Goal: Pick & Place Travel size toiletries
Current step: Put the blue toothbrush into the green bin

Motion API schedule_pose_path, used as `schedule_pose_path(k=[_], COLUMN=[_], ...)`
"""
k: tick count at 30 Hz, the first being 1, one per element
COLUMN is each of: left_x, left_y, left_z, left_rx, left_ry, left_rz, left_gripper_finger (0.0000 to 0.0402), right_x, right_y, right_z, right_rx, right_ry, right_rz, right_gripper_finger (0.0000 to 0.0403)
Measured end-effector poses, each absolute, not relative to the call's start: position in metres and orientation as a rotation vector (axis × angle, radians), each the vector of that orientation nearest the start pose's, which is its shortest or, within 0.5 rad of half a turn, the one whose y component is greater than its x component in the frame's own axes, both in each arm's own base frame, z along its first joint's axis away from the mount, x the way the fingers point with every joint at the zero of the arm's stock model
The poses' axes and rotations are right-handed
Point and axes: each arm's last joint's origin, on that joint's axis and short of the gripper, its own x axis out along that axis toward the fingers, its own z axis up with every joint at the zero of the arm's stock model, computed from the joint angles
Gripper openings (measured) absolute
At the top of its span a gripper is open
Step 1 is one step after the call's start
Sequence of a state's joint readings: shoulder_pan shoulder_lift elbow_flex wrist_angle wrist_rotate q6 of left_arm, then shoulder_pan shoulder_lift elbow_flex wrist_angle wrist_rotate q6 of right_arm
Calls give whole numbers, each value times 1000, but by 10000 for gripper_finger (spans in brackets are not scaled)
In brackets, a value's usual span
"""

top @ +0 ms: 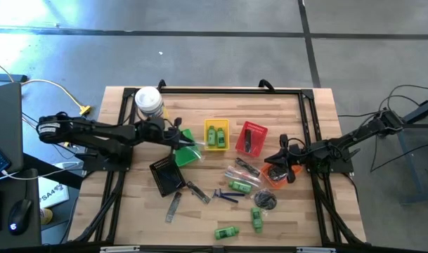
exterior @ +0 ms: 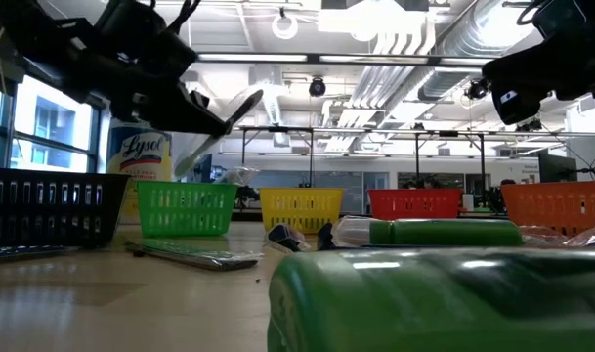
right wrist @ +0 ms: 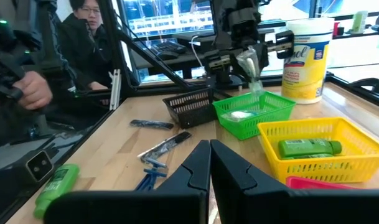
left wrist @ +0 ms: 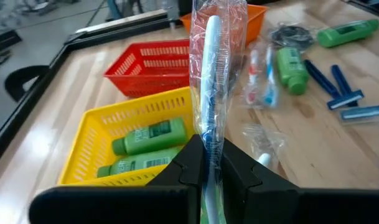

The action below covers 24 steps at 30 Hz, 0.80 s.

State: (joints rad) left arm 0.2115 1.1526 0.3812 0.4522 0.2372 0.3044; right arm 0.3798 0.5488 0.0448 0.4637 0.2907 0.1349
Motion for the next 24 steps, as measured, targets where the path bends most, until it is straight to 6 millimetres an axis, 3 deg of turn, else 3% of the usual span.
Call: schedule_pose_path(k=[8, 24], left_x=[205, 198], left_y=[56, 55], left_z=[167, 156], left_rx=[194, 256], left_ry=[366, 422], left_rz=[-63, -103], left_gripper_finger=[22, 22], right_x=[127, 127], right_y=[42, 42], right_z=[171, 171], right_rx=[120, 120], right_ry=[49, 48], right_rz=[99, 89], right_gripper_finger=[3, 3])
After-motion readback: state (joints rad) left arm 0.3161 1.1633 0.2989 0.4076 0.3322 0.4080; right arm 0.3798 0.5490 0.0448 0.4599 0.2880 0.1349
